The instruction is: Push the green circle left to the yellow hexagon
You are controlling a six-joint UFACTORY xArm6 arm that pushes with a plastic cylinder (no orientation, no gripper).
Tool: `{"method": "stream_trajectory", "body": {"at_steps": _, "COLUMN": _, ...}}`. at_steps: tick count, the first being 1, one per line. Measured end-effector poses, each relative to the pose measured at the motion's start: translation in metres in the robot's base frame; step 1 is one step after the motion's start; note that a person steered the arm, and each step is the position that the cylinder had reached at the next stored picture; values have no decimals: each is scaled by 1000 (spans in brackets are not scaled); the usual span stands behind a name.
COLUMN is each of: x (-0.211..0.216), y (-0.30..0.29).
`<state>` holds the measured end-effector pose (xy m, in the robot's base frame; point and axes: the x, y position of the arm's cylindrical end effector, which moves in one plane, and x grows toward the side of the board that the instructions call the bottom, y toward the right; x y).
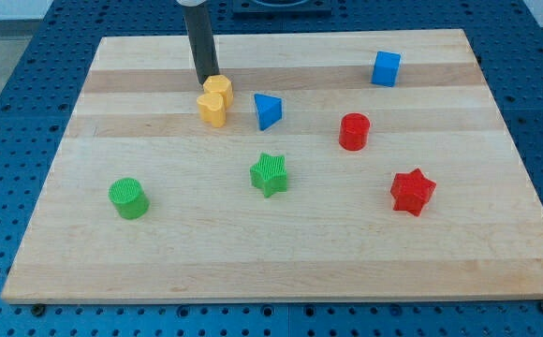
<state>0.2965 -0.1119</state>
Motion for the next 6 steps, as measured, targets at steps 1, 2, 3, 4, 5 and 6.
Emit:
{"method": "stream_trajectory", "body": {"at_steps": 1, "x": 0, "y": -2}}
{"method": "stream_trajectory", "body": {"at_steps": 2, "x": 0, "y": -78}}
{"method": "stream_trajectory", "body": {"at_steps": 3, "x": 0, "y": -113}}
{"method": "stream_trajectory", "body": {"at_steps": 4, "x": 0, "y": -162}}
{"method": "stream_trajectory", "body": {"at_steps": 5, "x": 2, "y": -193}}
{"method": "stream_trajectory", "body": {"at_steps": 6, "x": 3, "y": -193}}
